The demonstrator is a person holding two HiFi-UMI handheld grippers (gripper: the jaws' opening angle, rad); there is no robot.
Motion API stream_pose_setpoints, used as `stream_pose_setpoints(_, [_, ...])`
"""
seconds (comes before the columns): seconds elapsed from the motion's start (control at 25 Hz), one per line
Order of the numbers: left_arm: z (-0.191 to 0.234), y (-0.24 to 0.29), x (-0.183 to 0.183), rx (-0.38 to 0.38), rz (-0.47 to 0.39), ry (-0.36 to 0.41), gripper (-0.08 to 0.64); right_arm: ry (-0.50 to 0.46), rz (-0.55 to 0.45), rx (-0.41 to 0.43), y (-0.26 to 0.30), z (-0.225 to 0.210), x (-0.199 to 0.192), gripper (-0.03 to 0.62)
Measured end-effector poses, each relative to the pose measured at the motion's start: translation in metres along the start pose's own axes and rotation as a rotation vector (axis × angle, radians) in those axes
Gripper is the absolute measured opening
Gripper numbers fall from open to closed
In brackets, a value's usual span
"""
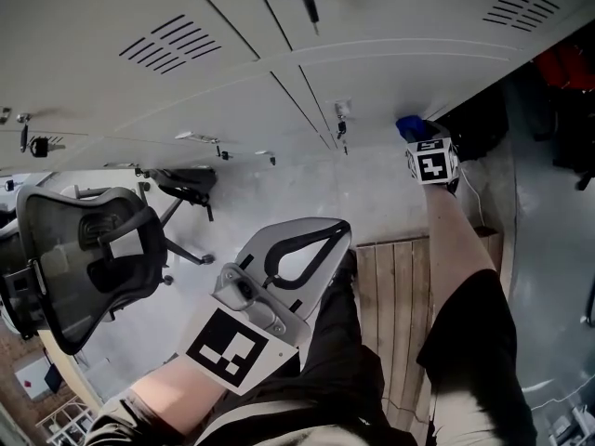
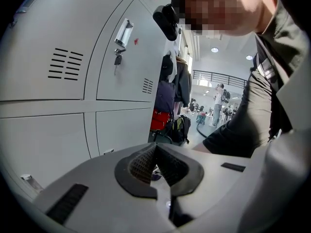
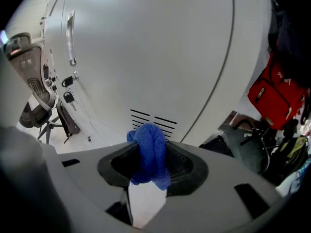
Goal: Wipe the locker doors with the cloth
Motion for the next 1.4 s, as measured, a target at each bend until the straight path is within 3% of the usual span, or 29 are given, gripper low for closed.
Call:
stream_pose_setpoints(0.36, [-0.019,0.010,0.013,-0.015,-0.015,0.020,0.006,-0.059,0.042,-0.052,-0.013,-0.033,-0.003,0.153])
stream_pose_setpoints(0.6, [-0.032,0.002,0.021,-0.020,-0.044,0.035,0.006,-0.008,-0.041,-0.018,-0.039,-0.005,0.013,0.153])
stream_pose_setpoints(0.8, [-0.035,-0.030,0.037,0.003,-0.104,0.029,0.006,0.141,-0.139,0.070,-0.100,0.054,0.020,0.153])
stream_pose_setpoints(1.12, [-0.033,-0.147,0.049,0.035,-0.179,0.052,0.007,0.216,-0.296,0.149,-0.252,0.172,0.060,0.153])
stream_pose_setpoints(1.24, [-0.027,-0.214,0.045,0.053,-0.196,0.066,0.007,0.193,-0.337,0.175,-0.313,0.232,0.081,0.153])
stream_pose_setpoints(1.4, [-0.018,-0.297,0.042,0.071,-0.238,0.095,0.006,0.073,-0.399,0.191,-0.387,0.303,0.123,0.153])
Point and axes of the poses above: the fingertips, and each gripper's own axes: y forward along the fingers, z to its left, x out of its top, the point moved 1 cm from there along -y, backward along the fingers, and after that the axes turned 1 degree about -z, right-handed, at the moved point
